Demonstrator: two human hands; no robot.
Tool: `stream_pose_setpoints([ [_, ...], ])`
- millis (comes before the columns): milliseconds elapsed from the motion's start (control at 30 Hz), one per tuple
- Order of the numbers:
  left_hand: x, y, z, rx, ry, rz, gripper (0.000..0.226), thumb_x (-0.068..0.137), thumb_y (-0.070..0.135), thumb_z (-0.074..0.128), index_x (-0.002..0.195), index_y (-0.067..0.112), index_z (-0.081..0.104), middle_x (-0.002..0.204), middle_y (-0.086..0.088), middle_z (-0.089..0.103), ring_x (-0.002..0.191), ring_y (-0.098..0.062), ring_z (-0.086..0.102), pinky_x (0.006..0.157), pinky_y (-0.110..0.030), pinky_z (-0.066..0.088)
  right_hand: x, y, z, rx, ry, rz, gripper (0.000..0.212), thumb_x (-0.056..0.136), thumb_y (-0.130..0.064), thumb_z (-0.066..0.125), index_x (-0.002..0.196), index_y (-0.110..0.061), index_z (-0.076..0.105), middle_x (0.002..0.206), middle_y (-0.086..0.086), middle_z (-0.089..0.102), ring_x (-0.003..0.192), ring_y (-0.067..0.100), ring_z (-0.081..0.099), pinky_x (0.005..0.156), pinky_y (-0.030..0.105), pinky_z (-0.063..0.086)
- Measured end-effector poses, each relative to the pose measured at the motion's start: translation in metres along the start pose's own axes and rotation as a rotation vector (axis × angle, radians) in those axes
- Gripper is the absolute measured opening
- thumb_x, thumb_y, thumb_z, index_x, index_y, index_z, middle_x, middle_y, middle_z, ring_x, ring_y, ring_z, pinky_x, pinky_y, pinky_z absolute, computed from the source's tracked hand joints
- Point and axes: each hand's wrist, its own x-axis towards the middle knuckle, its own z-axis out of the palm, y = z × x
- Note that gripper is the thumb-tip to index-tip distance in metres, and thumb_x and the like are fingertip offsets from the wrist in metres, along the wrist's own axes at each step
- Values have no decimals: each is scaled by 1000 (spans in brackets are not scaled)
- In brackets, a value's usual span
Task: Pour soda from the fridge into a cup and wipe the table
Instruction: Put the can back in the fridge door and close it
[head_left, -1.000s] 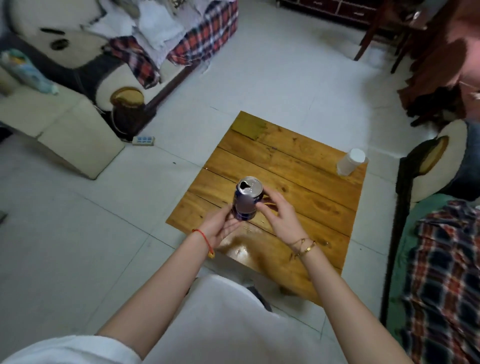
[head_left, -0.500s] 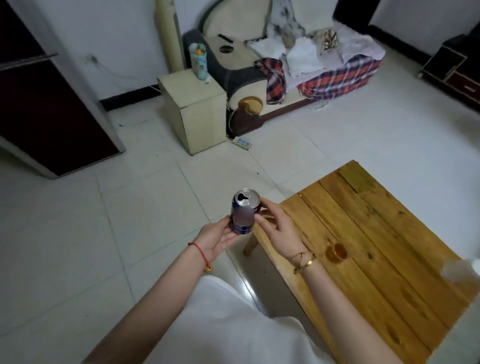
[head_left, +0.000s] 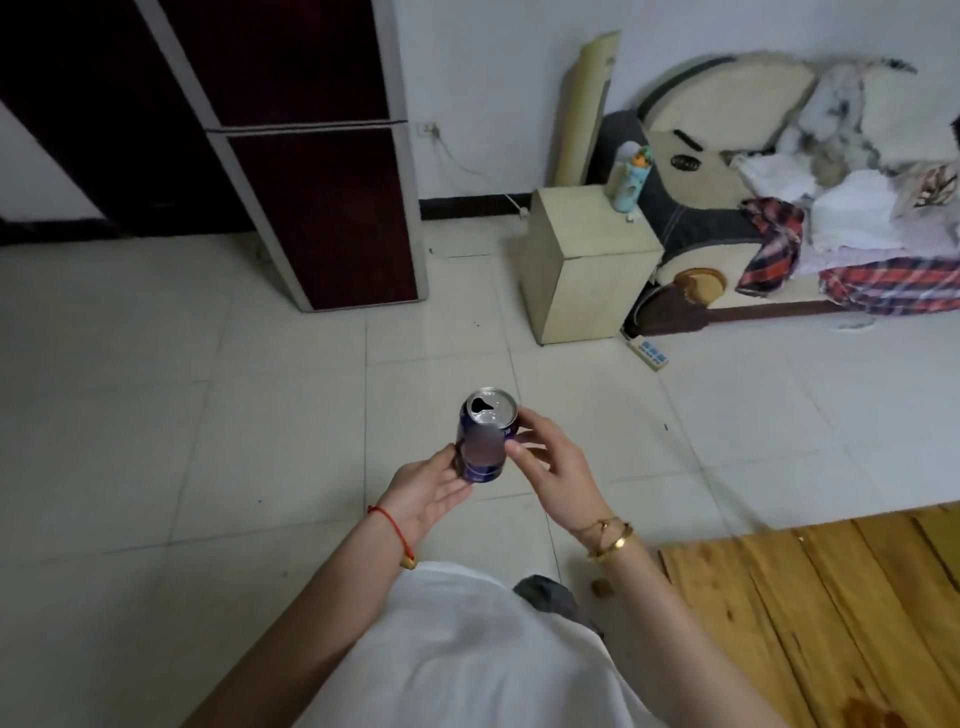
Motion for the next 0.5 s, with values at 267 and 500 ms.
stream_pose_setpoints([
  [267,36,65,-68,-166,118,89,29,99,21,56,116,-2,56,121,-22,62,113,-31,61,106,-41,46,102,-32,70,-12,-205,-86,42,93,-19,62,133,-17,52,121,-5,59,97,-11,59,81,6,45],
  [500,83,152,-116,-292,244,147,30,100,20,54,119,-3,55,130,-25,58,121,-34,58,103,-39,47,220,-67,131,8,-376,-173,39,93,-22,61,130,-27,51,122,-7,59,99,-9,58,80,7,46],
])
